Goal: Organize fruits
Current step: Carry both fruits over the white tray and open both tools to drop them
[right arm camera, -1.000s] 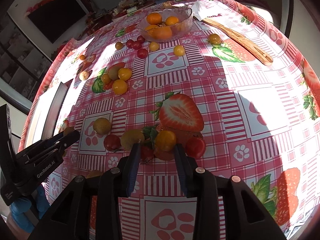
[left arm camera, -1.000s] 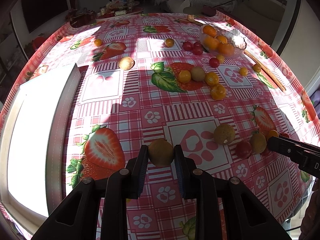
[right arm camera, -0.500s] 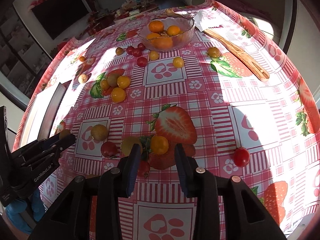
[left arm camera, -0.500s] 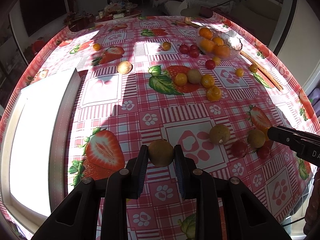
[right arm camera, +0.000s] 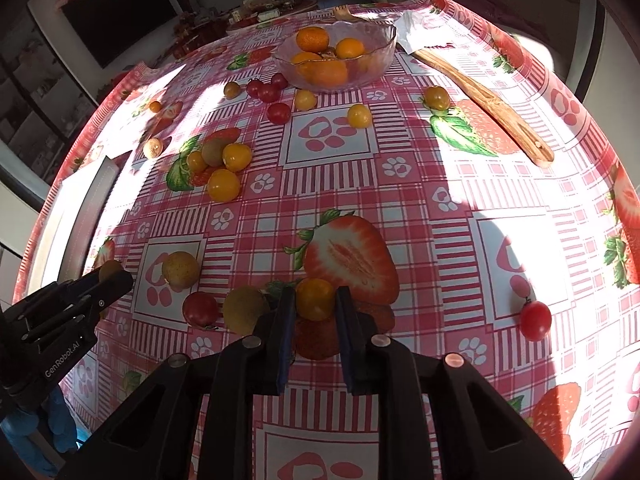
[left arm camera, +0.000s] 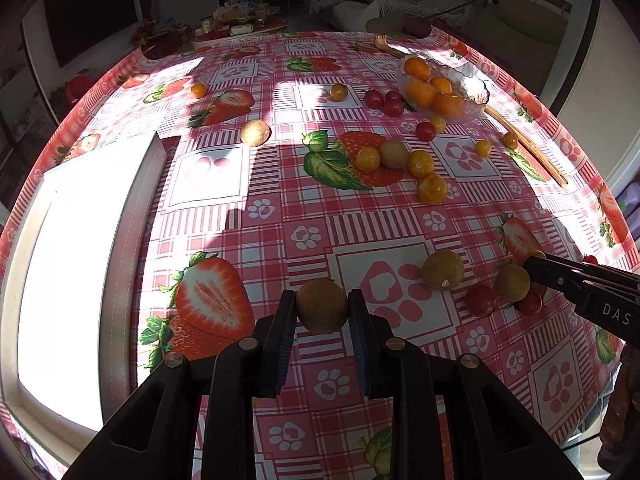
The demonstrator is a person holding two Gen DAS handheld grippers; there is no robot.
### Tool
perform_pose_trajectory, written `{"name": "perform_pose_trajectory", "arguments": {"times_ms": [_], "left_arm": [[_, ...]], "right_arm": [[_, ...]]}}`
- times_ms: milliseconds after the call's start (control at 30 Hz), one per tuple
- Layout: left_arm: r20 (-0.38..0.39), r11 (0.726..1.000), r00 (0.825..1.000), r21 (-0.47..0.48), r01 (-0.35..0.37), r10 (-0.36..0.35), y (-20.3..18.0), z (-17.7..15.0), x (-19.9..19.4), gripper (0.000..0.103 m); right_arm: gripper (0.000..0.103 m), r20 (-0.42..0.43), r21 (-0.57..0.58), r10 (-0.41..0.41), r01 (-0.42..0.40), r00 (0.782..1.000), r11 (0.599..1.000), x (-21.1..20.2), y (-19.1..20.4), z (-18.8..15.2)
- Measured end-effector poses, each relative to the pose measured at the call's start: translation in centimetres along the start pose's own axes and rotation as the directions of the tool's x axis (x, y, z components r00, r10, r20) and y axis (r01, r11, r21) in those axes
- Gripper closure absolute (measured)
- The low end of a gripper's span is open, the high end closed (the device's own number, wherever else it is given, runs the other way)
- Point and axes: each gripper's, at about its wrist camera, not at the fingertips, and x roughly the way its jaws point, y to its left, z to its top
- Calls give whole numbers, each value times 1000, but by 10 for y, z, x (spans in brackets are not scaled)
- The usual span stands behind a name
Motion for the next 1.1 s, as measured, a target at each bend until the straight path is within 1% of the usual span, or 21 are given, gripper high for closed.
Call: {"name": "perform_pose_trajectory", "arguments": {"times_ms": [67, 167, 267, 367, 500, 667, 767, 867, 1000, 1100], "left_arm": [[12, 1000, 1000, -7, 5, -5, 2, 1, -5, 75], [33, 999, 999, -25, 20, -19, 8, 3, -16, 75], [62, 999, 998, -32, 17, -15, 16, 3, -30, 75], [82, 999, 997, -51, 2, 2, 33, 0, -43, 75], [103, 996, 994, -87, -35, 44, 65, -6, -60, 75], [116, 982, 985, -152, -113, 131, 117, -18, -76, 75], [103, 965, 975, -194, -174, 196, 150, -28, -79, 75], [71, 944, 964, -232, -233, 255, 178, -39, -75, 75], [34, 923, 960, -287, -256, 277, 208, -52, -68, 75], [14, 915, 957, -296, -272, 289, 219, -57, -59, 75]], "right_arm": [[81, 16, 2, 9, -9, 1000, 1000, -7, 1, 1], [81, 35, -26, 25, -24, 999, 999, -20, 11, 6], [81, 45, -56, 60, -58, 997, 997, -30, 29, 11], [81, 47, -94, 99, -95, 994, 991, -33, 52, 17], [81, 34, -150, 150, -144, 988, 978, -33, 90, 23], [81, 5, -233, 201, -194, 980, 953, -26, 147, 27], [81, -27, -283, 227, -225, 974, 932, -17, 186, 27], [81, -64, -331, 245, -252, 968, 909, -5, 225, 25], [81, -123, -375, 264, -291, 957, 880, 15, 273, 21], [81, -173, -394, 262, -311, 949, 865, 34, 300, 18]]}}
